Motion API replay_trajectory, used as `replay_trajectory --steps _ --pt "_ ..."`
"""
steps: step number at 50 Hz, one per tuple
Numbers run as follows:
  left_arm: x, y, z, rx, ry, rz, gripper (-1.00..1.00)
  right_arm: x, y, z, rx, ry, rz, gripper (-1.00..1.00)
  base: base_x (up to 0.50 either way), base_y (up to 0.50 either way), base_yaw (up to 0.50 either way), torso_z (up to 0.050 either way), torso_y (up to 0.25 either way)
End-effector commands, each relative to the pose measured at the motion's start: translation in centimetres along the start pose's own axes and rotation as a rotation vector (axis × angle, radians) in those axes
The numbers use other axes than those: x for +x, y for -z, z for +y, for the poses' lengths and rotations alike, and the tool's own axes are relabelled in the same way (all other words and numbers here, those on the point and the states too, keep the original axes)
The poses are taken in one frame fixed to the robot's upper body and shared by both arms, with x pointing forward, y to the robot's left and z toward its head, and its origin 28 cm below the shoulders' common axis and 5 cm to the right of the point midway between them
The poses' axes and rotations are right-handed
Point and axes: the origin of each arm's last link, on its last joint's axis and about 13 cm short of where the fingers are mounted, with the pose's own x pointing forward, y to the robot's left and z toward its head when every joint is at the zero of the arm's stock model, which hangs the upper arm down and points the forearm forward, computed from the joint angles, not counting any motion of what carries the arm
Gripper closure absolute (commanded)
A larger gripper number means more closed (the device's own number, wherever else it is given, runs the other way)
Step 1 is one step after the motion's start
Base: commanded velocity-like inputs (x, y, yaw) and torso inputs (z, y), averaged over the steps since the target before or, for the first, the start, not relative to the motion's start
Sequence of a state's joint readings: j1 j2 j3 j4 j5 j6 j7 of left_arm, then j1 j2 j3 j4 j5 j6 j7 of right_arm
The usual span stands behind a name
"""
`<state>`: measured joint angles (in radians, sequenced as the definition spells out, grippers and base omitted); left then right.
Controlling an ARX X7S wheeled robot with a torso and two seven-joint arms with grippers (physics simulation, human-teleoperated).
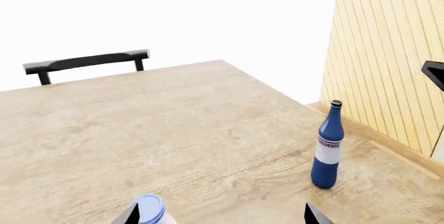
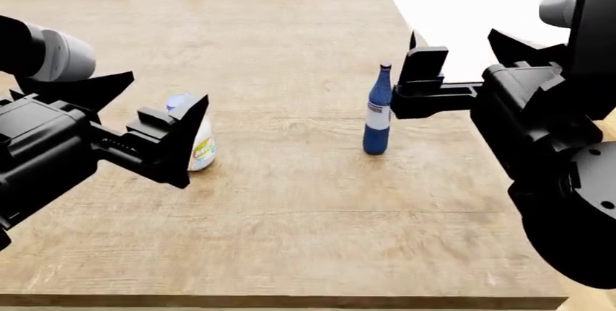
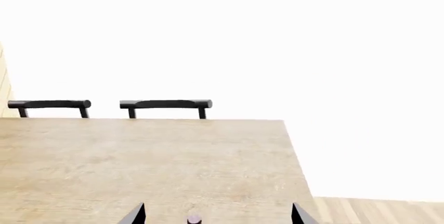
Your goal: Move the drinks to the dining counter.
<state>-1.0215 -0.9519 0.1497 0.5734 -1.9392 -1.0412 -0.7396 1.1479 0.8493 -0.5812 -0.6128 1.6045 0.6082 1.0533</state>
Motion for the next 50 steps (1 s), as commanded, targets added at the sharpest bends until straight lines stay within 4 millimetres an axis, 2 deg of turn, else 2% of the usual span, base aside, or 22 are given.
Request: replay_trajectory --steps 1,11,23,50 --pt "0.10 -0.18 -0.07 0.008 0.001 -0.006 -1.00 -0.10 -0.53 -0.04 -0.002 0.025 -0.020 -1.00 -0.50 0.00 0.00 0.000 0.000" --pt "-0.08 -0.03 0.05 0.006 -0.005 -0.004 -1.00 -0.20 -0.43 -0.11 0.036 0.027 -0.007 -1.00 -0.50 0.00 0.00 0.000 0.000" --pt "0.05 0.06 -0.15 0.012 0.000 0.001 -1.00 -0.48 -0.22 -0.32 0.060 0.025 0.002 -1.00 -0.50 -0.19 0.00 0.000 0.000" --pt "0.30 -0.09 -0.27 0.024 0.007 0.006 -1.00 -0.65 -0.09 -0.50 0.089 0.021 0.017 -1.00 -0.43 -0.42 0.00 0.000 0.000"
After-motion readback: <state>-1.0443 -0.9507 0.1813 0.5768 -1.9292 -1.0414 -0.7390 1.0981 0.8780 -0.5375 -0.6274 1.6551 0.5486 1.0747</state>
